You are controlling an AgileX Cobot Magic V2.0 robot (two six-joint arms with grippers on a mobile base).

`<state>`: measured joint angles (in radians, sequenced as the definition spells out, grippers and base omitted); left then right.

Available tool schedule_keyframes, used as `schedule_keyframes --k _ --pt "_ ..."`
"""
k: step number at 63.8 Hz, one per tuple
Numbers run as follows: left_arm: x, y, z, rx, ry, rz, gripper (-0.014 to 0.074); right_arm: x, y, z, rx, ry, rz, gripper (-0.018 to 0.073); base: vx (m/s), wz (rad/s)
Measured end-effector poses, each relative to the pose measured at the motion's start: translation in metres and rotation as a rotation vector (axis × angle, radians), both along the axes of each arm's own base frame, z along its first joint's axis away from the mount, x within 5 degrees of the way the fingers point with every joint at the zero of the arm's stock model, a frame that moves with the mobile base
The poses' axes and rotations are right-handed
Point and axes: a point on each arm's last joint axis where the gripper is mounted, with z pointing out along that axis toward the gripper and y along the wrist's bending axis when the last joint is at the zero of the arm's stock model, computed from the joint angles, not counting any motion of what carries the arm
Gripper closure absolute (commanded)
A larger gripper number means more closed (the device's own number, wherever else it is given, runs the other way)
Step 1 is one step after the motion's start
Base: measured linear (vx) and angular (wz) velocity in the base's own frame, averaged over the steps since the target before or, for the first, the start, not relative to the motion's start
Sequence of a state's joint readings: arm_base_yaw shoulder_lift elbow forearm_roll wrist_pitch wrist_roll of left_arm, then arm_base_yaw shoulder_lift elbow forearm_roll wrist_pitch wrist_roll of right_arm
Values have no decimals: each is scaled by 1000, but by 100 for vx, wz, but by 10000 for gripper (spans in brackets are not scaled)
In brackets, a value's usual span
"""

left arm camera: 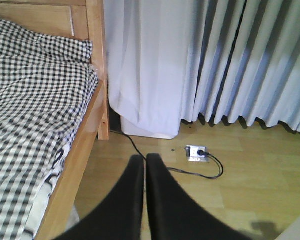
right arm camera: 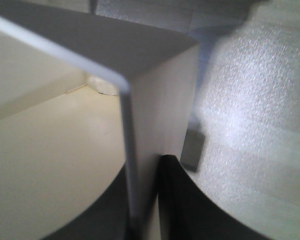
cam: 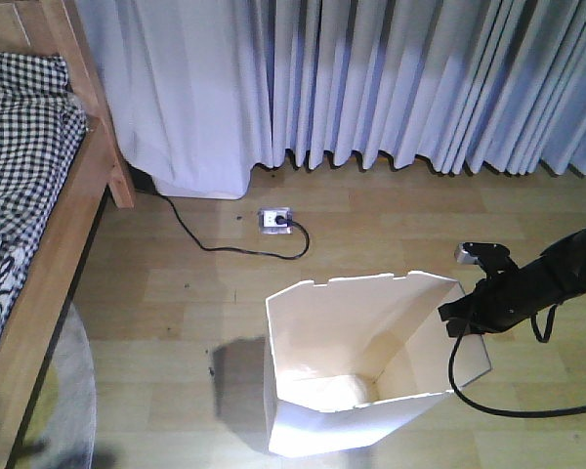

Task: Move trash bin to bedside with robot
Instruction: 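Carry the bin with the right gripper toward the bed and curtains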

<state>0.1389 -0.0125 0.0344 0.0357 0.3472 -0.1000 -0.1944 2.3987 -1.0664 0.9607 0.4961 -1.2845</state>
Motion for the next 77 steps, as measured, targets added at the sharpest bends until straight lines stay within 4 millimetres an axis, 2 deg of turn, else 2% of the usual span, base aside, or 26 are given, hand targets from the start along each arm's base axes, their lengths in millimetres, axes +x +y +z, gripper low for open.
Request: schedule_keyframes --k 46,77 --pt "0 0 0 0 0 0 603 0 0 0 -1 0 0 564 29 -1" --pt "0 0 0 0 0 0 603 0 0 0 1 0 -4 564 16 5"
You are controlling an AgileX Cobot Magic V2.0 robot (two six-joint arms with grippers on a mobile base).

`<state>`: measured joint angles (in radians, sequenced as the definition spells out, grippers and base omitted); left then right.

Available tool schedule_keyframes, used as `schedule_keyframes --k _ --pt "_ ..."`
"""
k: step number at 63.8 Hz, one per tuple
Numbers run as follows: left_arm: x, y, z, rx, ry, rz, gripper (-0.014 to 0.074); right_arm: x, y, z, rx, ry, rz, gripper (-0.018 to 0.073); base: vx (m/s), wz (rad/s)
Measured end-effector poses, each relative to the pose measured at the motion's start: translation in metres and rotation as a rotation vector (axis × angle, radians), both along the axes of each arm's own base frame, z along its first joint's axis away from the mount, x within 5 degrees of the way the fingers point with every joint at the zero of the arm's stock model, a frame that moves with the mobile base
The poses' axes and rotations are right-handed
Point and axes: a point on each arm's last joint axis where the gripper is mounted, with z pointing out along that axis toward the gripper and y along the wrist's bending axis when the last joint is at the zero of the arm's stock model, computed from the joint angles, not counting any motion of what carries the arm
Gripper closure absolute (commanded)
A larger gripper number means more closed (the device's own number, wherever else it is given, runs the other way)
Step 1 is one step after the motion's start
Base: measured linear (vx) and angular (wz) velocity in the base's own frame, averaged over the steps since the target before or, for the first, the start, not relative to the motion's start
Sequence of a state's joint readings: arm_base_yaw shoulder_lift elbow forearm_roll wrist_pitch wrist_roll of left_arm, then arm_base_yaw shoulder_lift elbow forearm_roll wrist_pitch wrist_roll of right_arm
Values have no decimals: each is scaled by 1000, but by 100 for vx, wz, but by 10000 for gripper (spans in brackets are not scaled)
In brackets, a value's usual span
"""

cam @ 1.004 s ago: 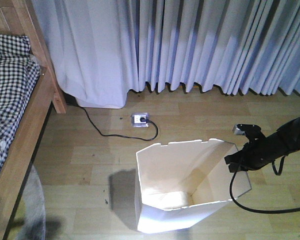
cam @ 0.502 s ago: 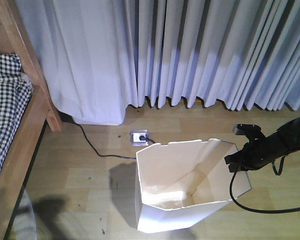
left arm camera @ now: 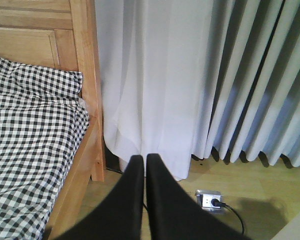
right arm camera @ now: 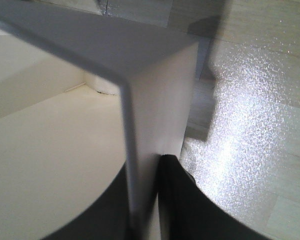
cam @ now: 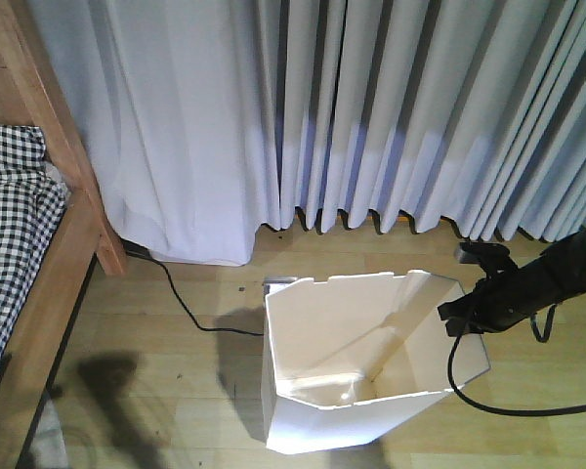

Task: Move trash bin to bedside with robot
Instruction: 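Carry the bin with the right gripper toward the bed and curtains, then lower the bin to the floor beside the bed with the right gripper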

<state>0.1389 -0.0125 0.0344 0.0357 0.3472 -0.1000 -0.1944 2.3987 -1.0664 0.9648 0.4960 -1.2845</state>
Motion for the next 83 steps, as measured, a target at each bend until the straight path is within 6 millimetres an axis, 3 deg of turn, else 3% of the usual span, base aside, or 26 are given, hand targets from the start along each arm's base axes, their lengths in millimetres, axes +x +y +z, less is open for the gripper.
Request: schedule_keyframes --k 67,74,83 --pt "0 0 0 0 0 0 603 1 -1 -1 -12 -9 -24 564 1 0" --pt "0 0 0 0 0 0 603 6 -4 -10 -31 -13 -70 564 0 -1" --pt "0 0 0 0 0 0 603 17 -8 -38 -52 -6 -114 564 0 0"
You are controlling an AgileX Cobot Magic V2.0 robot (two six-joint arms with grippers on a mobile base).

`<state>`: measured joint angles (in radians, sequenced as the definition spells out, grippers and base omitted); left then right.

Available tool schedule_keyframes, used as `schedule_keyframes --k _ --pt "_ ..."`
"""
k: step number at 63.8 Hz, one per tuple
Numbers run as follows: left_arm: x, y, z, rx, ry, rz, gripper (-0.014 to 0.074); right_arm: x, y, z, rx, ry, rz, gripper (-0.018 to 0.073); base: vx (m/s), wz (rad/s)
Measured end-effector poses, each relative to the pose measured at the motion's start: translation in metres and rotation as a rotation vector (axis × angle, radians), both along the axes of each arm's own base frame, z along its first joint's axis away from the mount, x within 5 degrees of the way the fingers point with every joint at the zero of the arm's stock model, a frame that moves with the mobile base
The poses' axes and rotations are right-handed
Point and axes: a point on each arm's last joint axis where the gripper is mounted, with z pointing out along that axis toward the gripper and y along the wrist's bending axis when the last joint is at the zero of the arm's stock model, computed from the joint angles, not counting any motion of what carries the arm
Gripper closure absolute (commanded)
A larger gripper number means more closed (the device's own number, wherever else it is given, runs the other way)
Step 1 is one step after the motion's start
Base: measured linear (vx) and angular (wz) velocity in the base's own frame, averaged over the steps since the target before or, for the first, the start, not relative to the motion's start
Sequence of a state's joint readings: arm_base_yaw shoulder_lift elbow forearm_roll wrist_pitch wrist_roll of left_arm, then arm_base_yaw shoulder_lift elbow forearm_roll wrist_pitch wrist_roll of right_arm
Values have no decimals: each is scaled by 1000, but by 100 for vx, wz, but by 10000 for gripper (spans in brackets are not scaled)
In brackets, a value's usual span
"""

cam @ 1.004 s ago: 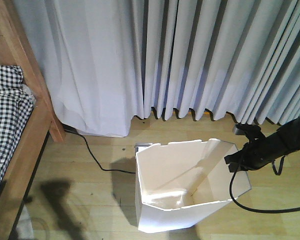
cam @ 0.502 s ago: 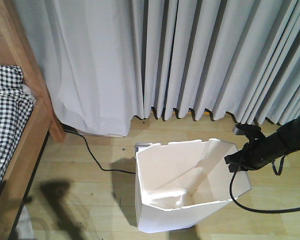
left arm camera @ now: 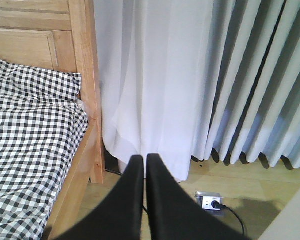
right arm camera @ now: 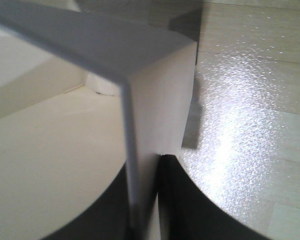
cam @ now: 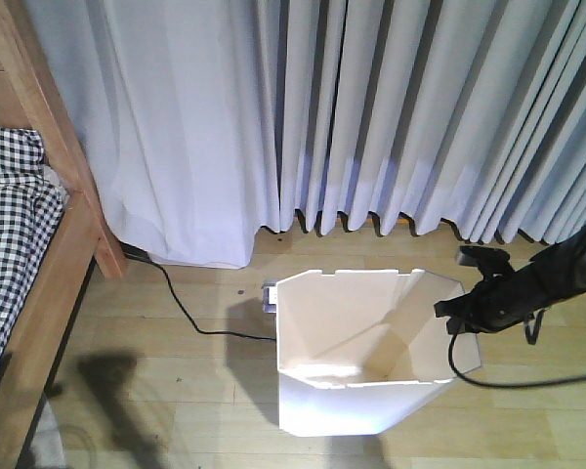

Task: Move trash bin to bedside with robot
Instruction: 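Lower the bin to the floor beside the bed with the right gripper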

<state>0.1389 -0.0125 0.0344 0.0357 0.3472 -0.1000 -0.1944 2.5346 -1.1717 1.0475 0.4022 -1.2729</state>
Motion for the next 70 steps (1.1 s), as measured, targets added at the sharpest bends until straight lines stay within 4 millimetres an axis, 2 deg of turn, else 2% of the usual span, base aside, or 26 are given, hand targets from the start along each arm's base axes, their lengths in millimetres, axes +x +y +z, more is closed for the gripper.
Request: schedule_keyframes --k 21,38,52,70 --pt "0 0 0 0 0 0 603 26 -8 -62 -37 -16 7 564 0 0" --pt "0 0 0 0 0 0 603 43 -11 -102 -19 9 -8 564 0 0" --pt "0 0 0 0 0 0 603 47 -10 -132 7 37 8 564 0 0" --pt "0 0 0 0 0 0 603 50 -8 -154 29 44 -12 559 0 0"
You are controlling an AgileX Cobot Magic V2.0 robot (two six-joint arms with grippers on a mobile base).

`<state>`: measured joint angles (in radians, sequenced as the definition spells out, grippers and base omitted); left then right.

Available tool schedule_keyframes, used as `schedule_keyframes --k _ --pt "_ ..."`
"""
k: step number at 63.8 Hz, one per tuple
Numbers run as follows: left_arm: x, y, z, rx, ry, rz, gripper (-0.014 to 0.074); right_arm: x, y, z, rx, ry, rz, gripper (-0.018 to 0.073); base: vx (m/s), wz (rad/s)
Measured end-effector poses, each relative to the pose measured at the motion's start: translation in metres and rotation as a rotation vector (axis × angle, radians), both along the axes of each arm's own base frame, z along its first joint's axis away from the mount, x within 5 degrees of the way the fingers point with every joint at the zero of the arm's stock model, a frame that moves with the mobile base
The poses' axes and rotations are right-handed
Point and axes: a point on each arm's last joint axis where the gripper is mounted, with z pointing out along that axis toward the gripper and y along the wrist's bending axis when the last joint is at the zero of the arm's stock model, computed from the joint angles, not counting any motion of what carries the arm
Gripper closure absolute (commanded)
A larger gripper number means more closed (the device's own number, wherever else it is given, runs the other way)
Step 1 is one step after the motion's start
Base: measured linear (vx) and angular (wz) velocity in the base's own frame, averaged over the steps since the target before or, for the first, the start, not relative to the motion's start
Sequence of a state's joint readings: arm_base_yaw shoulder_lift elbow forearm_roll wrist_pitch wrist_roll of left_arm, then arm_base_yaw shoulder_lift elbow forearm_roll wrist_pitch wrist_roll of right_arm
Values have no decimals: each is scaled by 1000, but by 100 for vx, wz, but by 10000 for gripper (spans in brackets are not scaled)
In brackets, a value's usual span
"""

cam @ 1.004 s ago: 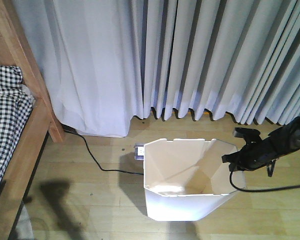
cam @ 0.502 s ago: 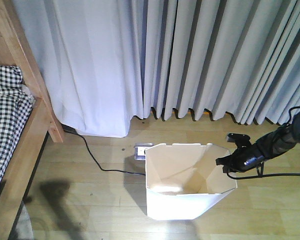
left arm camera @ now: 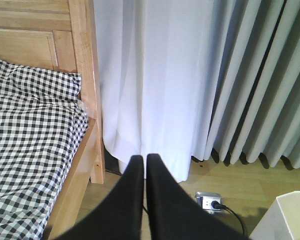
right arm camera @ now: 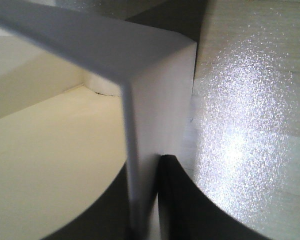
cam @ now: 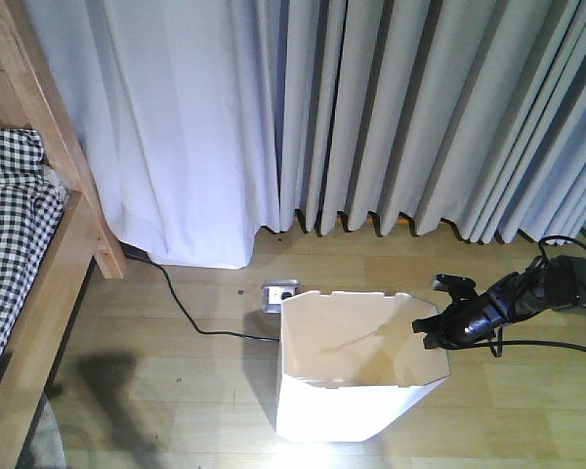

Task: Move trash bin to bedside with robot
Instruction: 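Lower the bin to the floor beside the bed with the right gripper, then open the right gripper and lift it off the bin rim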

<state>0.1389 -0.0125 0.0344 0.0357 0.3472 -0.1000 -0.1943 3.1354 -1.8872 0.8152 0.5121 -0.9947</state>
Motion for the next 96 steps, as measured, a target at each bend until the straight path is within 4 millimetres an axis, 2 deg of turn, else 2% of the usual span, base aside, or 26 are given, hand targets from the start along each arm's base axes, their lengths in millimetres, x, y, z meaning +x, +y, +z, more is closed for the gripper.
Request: schedule_keyframes --k 10,31,38,59,70,96 --pt "0 0 0 0 0 0 603 1 3 -10 -12 -2 15 550 0 0" --pt "0 0 0 0 0 0 603 17 10 -9 -32 17 30 496 0 0" --pt "0 0 0 0 0 0 603 17 11 -9 -21 26 25 434 0 0" --pt "0 0 0 0 0 0 603 17 14 -8 21 46 4 155 0 0" --pt "0 0 0 0 0 0 603 17 15 -7 26 47 0 55 0 0" --pt "0 0 0 0 0 0 603 12 18 -3 86 152 -60 52 0 0"
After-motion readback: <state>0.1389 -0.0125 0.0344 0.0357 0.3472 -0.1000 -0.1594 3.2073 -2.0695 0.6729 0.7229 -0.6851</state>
